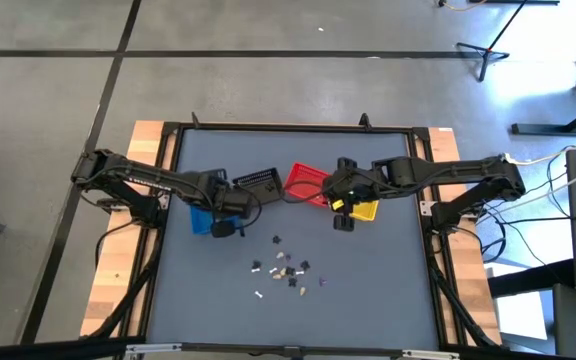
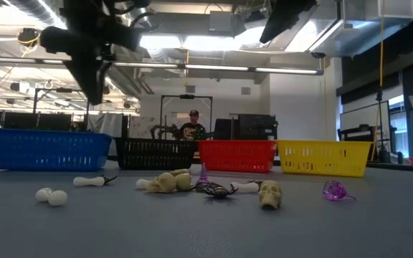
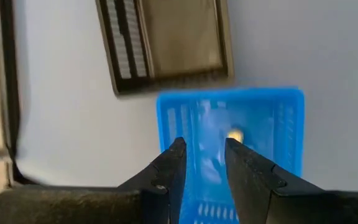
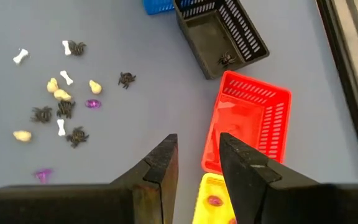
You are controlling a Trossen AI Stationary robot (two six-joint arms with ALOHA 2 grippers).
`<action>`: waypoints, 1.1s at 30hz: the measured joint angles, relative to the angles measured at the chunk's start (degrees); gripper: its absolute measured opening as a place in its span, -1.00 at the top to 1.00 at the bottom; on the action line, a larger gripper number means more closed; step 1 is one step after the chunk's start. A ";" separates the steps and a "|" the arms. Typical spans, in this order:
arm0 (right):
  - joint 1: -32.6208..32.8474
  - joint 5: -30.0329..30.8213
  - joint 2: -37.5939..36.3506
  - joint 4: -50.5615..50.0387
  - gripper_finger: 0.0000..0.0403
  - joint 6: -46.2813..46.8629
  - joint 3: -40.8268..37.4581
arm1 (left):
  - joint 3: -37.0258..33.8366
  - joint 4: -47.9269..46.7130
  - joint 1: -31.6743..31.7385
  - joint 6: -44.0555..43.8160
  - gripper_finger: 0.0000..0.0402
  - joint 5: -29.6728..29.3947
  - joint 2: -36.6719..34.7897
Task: Sort Halloween decoration
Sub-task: Put the purple witch hat toy into the yellow bin
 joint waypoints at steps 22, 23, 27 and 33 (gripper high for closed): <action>4.88 -7.28 8.60 7.22 0.43 8.67 0.00 | -24.94 29.59 0.35 3.15 0.49 2.47 -21.57; 4.91 -7.41 9.31 8.00 0.43 7.45 0.00 | -25.66 30.53 0.35 3.13 0.49 2.45 -21.76; 4.94 -9.42 11.99 11.82 0.43 -0.01 0.00 | -26.80 33.53 0.31 3.15 0.49 2.46 -21.90; 4.96 -17.20 16.70 17.90 0.43 -10.71 0.00 | -27.02 37.26 0.31 3.10 0.49 2.43 -21.88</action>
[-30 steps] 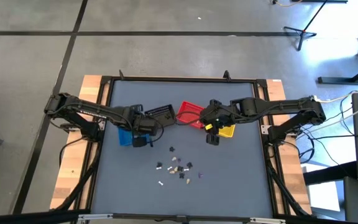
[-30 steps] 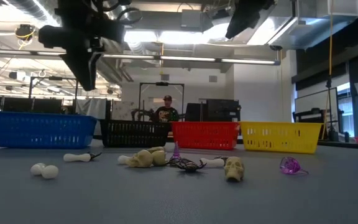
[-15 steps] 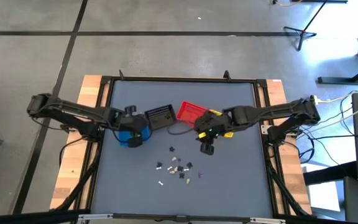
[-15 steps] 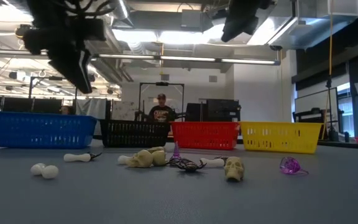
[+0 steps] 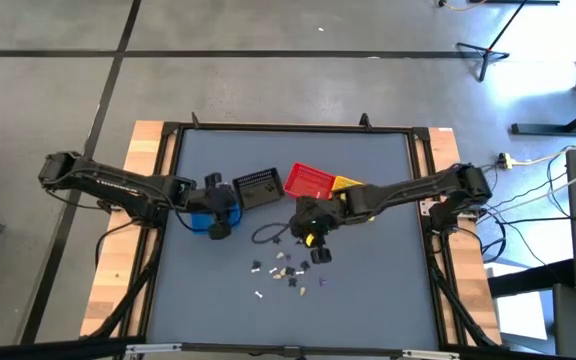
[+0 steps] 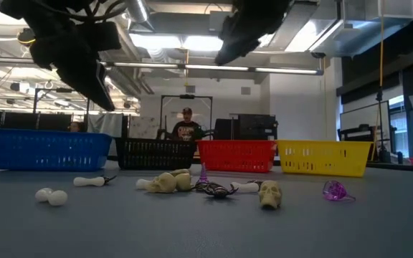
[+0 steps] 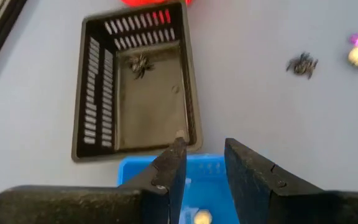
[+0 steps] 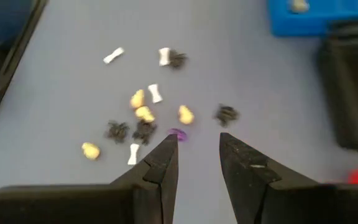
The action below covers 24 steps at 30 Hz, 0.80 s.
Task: Sort Halloween decoration
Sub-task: Put the purple witch hat toy into the yellow bin
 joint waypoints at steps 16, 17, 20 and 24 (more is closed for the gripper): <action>0.00 -9.08 9.99 6.27 0.43 -17.79 -0.04 | 0.00 2.43 0.00 -1.14 0.49 0.00 0.02; 0.00 -9.06 10.44 6.50 0.43 -19.00 -0.04 | 0.00 2.45 0.00 -1.16 0.49 0.00 0.02; 0.00 -9.06 11.68 7.88 0.43 -21.59 -0.03 | 0.00 2.44 0.00 -1.19 0.49 -0.13 0.04; 0.00 -9.04 13.20 8.30 0.43 -24.92 -0.02 | 0.00 2.45 0.00 -1.42 0.49 -0.15 0.04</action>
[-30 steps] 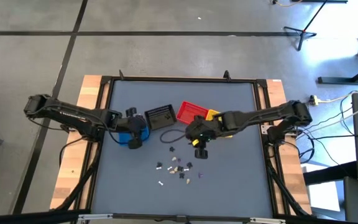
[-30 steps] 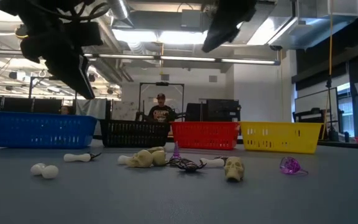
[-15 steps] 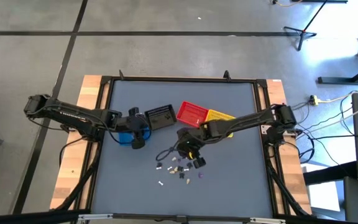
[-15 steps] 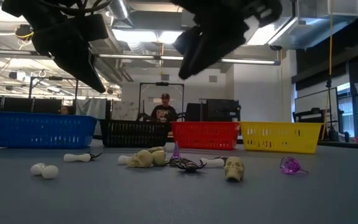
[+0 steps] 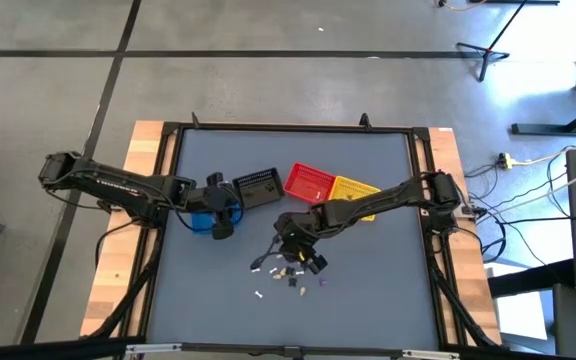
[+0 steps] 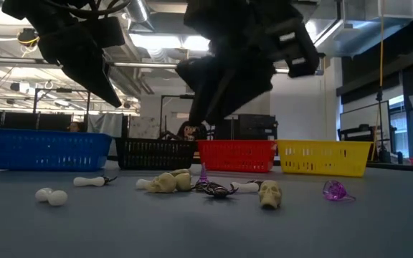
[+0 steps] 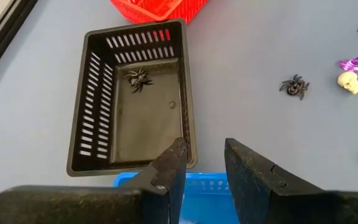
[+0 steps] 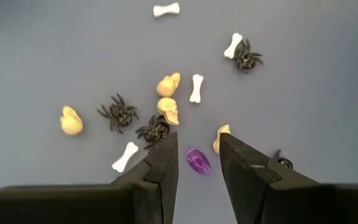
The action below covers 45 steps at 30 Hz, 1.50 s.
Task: Sort Halloween decoration
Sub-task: Put the purple witch hat toy into the yellow bin
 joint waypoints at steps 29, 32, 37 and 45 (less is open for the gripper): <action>-0.02 2.69 6.03 0.50 0.43 -2.75 0.02 | 0.00 0.16 0.00 -0.02 0.49 -0.34 0.00; -0.07 2.73 6.59 1.69 0.43 -2.75 0.05 | 0.00 0.22 -0.02 -0.02 0.49 -0.33 0.00; -0.04 2.73 6.81 2.09 0.43 -2.77 0.07 | 0.00 0.59 -0.02 -0.02 0.49 -0.33 -0.02; -0.07 2.81 6.90 2.09 0.43 -2.77 0.04 | 0.00 0.57 -0.02 -0.01 0.49 -0.33 -0.02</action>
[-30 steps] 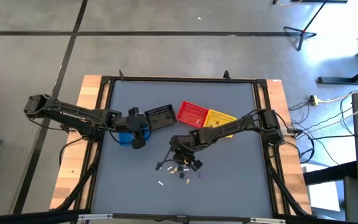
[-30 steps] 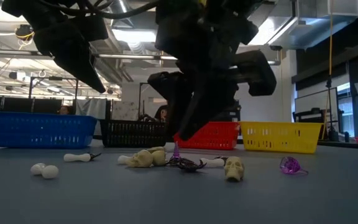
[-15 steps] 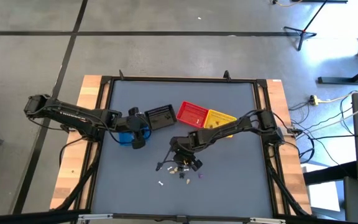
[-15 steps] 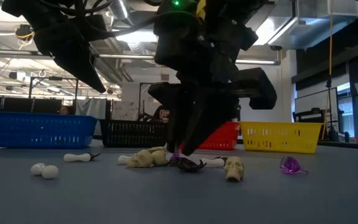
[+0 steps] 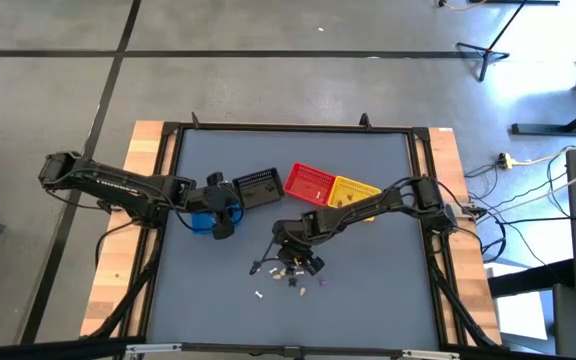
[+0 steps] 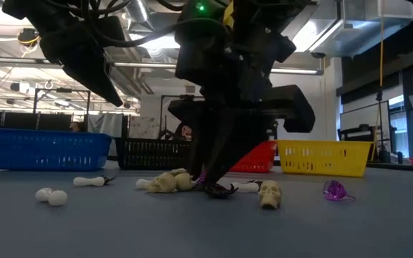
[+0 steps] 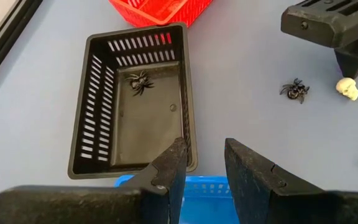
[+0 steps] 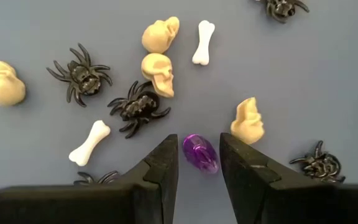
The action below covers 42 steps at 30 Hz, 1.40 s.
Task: Sort Halloween decoration
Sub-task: Put the purple witch hat toy into the yellow bin
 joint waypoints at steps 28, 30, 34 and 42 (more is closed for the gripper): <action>0.00 -0.22 -0.05 0.02 0.86 0.02 -0.02 | 0.00 -0.02 0.00 0.02 0.49 0.02 0.01; 0.00 -0.25 -0.11 0.04 0.94 0.02 -0.02 | 0.00 -0.02 0.00 0.02 0.49 0.02 0.00; 0.02 -0.25 -0.13 0.05 0.96 0.02 -0.02 | 0.00 -0.02 0.00 0.02 0.49 0.02 0.01; 0.02 -0.25 -0.13 0.08 0.88 0.02 -0.02 | 0.00 -0.02 0.00 0.02 0.49 0.02 0.01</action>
